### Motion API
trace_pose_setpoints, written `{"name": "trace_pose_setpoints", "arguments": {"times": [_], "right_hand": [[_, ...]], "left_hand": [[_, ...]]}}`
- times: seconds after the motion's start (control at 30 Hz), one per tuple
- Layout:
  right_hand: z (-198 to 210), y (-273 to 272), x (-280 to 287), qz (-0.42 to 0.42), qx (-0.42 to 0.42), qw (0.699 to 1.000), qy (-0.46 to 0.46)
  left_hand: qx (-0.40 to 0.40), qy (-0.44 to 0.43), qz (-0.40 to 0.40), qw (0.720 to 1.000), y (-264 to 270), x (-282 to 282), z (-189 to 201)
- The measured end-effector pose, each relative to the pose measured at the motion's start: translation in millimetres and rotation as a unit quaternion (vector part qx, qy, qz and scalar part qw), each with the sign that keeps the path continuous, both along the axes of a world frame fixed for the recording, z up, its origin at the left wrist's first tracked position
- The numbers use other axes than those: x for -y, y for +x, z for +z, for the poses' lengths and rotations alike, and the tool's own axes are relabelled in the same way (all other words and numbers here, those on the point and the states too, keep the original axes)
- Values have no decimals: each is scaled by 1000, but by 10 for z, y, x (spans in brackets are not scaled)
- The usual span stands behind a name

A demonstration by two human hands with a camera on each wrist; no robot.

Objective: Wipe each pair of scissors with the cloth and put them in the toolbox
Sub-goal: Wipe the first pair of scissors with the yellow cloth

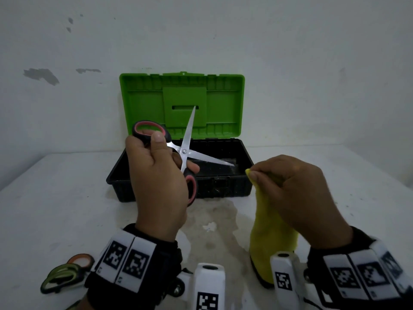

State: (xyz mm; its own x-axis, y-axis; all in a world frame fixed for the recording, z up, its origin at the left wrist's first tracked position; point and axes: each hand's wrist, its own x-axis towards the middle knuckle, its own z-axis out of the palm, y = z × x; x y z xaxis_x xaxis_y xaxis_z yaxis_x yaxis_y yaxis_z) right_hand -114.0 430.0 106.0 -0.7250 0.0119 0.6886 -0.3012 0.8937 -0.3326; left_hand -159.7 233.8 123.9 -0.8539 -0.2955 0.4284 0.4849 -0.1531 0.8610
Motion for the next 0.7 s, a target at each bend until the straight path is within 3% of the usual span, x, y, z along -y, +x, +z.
{"name": "trace_pose_setpoints", "arguments": {"times": [0.1, 0.2, 0.37, 0.47, 0.7], "right_hand": [[154, 50, -90, -14, 2, 999, -31], [343, 68, 32, 41, -31, 998, -44], [408, -101, 392, 144, -76, 985, 48], [318, -169, 499, 173, -64, 982, 41], [174, -250, 548, 138, -100, 985, 28]], "left_hand": [[8, -49, -17, 999, -18, 71, -9], [19, -75, -55, 996, 14, 71, -32], [17, -93, -102, 990, 136, 36, -15], [28, -108, -104, 988, 144, 90, -13], [25, -135, -106, 985, 96, 140, -63]]}}
